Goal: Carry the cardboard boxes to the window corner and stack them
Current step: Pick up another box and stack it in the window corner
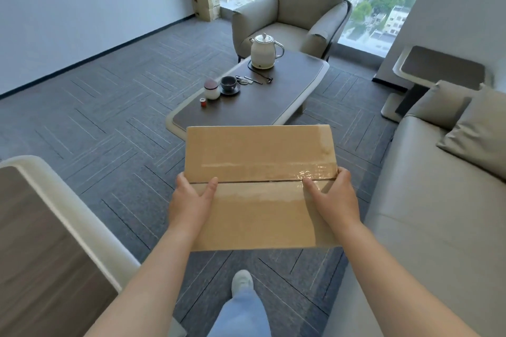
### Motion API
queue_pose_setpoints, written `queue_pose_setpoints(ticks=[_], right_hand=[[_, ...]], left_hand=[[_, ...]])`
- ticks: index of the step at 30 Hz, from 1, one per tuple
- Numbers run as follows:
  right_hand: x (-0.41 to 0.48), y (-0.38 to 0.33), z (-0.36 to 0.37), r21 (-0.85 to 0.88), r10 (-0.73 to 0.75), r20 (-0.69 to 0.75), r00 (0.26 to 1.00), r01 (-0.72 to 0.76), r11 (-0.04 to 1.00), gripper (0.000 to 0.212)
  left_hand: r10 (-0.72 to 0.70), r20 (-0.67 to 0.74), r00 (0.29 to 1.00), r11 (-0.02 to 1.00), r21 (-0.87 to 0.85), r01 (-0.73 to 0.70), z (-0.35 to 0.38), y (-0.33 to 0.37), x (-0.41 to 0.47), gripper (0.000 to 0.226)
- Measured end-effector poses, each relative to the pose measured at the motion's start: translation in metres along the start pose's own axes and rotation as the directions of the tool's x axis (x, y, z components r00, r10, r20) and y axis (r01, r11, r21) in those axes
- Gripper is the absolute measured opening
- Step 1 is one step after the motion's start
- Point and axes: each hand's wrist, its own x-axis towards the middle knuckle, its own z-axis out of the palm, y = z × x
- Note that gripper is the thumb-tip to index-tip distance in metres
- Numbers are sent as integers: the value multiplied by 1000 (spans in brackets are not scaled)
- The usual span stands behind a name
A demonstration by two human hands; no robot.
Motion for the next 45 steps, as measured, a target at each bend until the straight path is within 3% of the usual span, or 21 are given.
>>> queue_pose_setpoints(ticks=[10,19,31,40,45], right_hand=[[110,-76,66,-58,-67,59,996,70,996,71],[185,-144,138,-68,-138,226,964,157,985,73],[299,-255,252,5,-322,488,812,366,931,72],[311,-342,360,46,-395,606,691,465,884,74],[306,-394,437,21,-416,599,684,506,862,72]], left_hand=[[-35,-48,998,999,-40,33,-9,21,128,62],[-186,-170,968,982,-52,180,-36,17,198,71],[-398,-428,811,911,-78,406,-69,23,296,78],[-516,-558,650,845,-203,495,-126,-19,355,70],[-536,-553,637,836,-246,490,-170,-62,415,66]])
